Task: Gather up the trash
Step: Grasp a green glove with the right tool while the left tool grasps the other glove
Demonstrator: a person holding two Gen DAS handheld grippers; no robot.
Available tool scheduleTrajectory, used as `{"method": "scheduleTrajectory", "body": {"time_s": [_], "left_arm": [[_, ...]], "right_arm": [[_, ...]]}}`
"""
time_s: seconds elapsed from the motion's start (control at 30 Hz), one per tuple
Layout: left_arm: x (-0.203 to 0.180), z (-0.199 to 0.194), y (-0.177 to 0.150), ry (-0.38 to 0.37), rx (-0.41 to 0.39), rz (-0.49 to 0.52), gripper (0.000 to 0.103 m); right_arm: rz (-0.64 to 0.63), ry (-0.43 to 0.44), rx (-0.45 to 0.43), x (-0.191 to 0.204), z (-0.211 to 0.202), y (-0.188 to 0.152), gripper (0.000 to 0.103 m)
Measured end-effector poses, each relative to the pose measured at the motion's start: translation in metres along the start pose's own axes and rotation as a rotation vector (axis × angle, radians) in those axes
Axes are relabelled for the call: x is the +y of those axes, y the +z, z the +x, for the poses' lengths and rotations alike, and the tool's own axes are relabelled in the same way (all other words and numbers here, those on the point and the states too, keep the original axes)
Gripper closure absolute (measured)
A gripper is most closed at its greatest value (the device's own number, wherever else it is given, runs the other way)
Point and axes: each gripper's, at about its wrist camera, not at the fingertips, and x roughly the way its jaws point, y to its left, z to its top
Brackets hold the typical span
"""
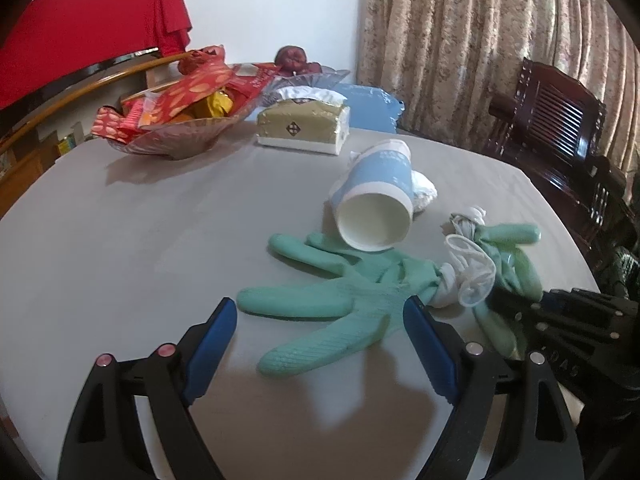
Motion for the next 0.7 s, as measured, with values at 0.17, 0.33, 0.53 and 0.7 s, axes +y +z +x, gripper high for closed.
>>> {"method": "scheduleTrajectory", "body": {"time_s": [0.17, 0.33, 0.53, 0.7], "left_arm": [[-0.008, 0.005, 0.0, -0.029, 0.026, 0.024, 0.02], [-0.015, 0.019, 0.0, -0.042, 0.1, 0.027, 0.02], [-0.015, 0.03, 0.0, -0.003, 0.143, 0.008, 0.037], [-0.022, 0.026, 0.0, -0.028, 0.122, 0.041, 0.082]], "right_arm": [[0.026, -0.05, -0.019, -0.018, -0.011, -0.005, 0.089], [0.039, -0.073, -0.027, -0.032, -0.023, -0.014, 0.089], [0.058, -0.078, -0.036, -0.036, -0.03, -0.018, 0.089], [0.044, -0.076, -0.046, -0.03, -0.038, -0.019, 0.089]]}}
